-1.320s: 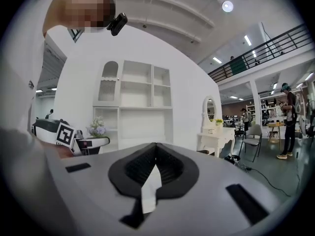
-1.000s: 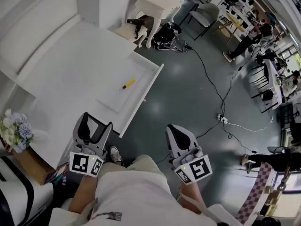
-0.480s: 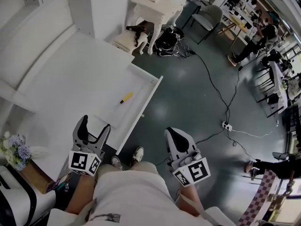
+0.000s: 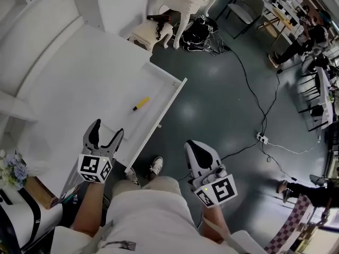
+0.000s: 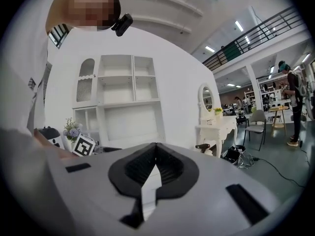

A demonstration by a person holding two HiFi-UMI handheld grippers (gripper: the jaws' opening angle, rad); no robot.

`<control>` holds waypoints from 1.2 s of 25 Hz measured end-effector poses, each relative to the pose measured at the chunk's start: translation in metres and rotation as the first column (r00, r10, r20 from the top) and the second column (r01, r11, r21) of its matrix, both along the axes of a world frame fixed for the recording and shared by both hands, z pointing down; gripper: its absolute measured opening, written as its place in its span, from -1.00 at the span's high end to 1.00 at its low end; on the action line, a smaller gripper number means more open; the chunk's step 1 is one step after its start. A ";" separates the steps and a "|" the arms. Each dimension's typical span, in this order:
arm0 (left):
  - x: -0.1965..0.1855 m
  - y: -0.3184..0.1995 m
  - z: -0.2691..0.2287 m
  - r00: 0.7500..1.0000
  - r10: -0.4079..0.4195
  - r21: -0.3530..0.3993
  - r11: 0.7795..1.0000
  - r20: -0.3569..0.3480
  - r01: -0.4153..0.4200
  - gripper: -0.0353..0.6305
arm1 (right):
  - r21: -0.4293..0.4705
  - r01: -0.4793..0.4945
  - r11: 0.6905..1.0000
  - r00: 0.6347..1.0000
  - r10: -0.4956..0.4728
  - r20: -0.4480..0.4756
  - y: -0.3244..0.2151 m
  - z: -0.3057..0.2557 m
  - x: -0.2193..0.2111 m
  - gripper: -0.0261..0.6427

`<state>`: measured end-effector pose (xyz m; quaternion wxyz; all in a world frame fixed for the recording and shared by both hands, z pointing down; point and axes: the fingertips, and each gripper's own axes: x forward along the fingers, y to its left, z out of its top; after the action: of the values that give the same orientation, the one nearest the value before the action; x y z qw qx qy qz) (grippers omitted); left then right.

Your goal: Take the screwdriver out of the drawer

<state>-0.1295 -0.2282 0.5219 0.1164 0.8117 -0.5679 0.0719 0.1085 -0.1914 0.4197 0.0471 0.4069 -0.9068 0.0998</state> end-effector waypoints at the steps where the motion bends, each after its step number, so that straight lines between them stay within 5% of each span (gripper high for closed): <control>1: 0.002 -0.006 0.007 1.000 0.008 -0.012 1.000 0.015 -0.008 -0.25 | -0.008 0.004 1.000 1.000 -0.004 0.002 -0.003 0.004 0.001 0.89; 9: 0.033 -0.048 0.082 0.978 0.152 -0.167 0.978 0.144 -0.128 -0.19 | -0.027 0.001 1.000 1.000 -0.001 0.005 -0.013 0.014 0.009 0.89; 19: 0.060 -0.110 0.198 0.928 0.302 -0.369 0.906 0.218 -0.209 0.01 | -0.090 -0.034 0.995 0.999 0.030 -0.039 0.000 0.037 0.017 0.89; 25: 0.071 -0.149 0.257 0.875 0.386 -0.458 0.860 0.294 -0.225 0.13 | -0.149 -0.086 0.985 0.994 0.075 -0.078 0.008 0.062 0.041 0.89; 30: 0.081 -0.159 0.300 0.825 0.462 -0.557 0.798 0.326 -0.228 0.15 | -0.177 -0.119 0.977 0.990 0.102 -0.100 0.007 0.080 0.065 0.89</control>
<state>-0.0482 -0.3871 0.8218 0.1715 0.8071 -0.3786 0.4194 0.1732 -0.1840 0.5002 0.1194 0.4548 -0.8667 0.1665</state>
